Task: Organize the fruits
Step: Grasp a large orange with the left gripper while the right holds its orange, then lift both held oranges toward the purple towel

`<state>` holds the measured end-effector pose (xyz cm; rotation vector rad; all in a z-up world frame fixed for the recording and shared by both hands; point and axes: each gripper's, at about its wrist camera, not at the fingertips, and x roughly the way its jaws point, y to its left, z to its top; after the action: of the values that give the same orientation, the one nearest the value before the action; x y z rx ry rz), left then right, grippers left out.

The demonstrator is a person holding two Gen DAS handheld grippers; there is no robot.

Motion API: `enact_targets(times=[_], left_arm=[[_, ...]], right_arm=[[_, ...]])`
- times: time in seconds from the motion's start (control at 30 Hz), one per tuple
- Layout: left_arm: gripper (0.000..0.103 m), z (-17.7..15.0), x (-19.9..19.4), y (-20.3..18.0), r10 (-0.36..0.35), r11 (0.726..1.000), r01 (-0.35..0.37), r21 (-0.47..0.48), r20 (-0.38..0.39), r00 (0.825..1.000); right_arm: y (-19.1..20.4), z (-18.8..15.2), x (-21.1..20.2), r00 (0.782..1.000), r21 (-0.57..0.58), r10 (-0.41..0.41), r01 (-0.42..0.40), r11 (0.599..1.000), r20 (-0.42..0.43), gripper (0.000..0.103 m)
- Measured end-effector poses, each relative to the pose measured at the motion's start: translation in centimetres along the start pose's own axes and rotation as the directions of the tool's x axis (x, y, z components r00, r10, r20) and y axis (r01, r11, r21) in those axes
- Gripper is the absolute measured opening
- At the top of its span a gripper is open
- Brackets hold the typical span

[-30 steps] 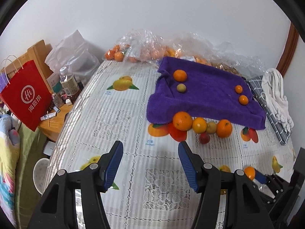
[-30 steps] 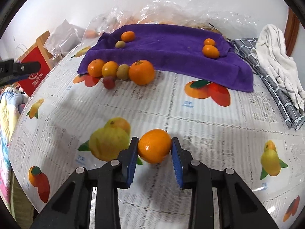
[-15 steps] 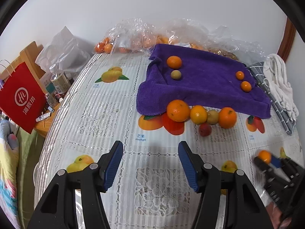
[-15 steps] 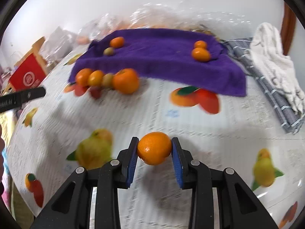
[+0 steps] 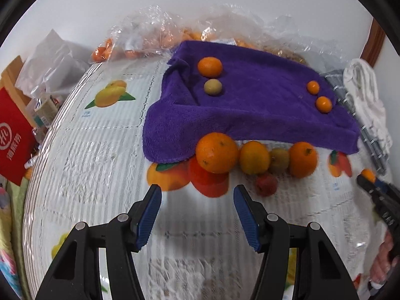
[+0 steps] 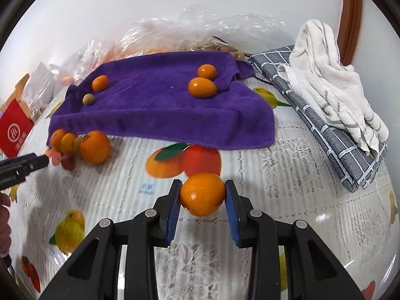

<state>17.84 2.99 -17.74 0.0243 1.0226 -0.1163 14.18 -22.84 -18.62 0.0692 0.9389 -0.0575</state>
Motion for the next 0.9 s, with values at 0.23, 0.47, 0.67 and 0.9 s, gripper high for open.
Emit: enact_targets(times=[0.23, 0.47, 0.67, 0.9], left_arm=[[0.074, 1.5, 2.2, 0.1, -0.046, 0.999, 0.045, -0.021, -0.026, 0.999], [0.074, 2.4, 3.0, 0.1, -0.043, 0.998, 0.043, -0.041, 0.006, 0.999], [0.039, 2.4, 2.6, -0.1, -0.065, 0.997, 0.066, -0.038, 0.024, 0.998], [0.039, 1.7, 1.3, 0.7, -0.075, 0.995, 0.076, -0.068, 0.016, 0.997]], right_arm=[[0.0, 0.9, 1.8, 1.000, 0.004, 0.019, -0.019, 1.000, -0.013, 0.034], [0.6, 1.1, 2.6, 0.999, -0.007, 0.021, -0.021, 1.000, -0.029, 0.034], [1.0, 1.2, 2.5, 0.999, -0.015, 0.015, -0.016, 1.000, -0.030, 0.034], [0.9, 1.4, 0.6, 1.000, -0.005, 0.003, -0.003, 1.000, -0.003, 0.034]])
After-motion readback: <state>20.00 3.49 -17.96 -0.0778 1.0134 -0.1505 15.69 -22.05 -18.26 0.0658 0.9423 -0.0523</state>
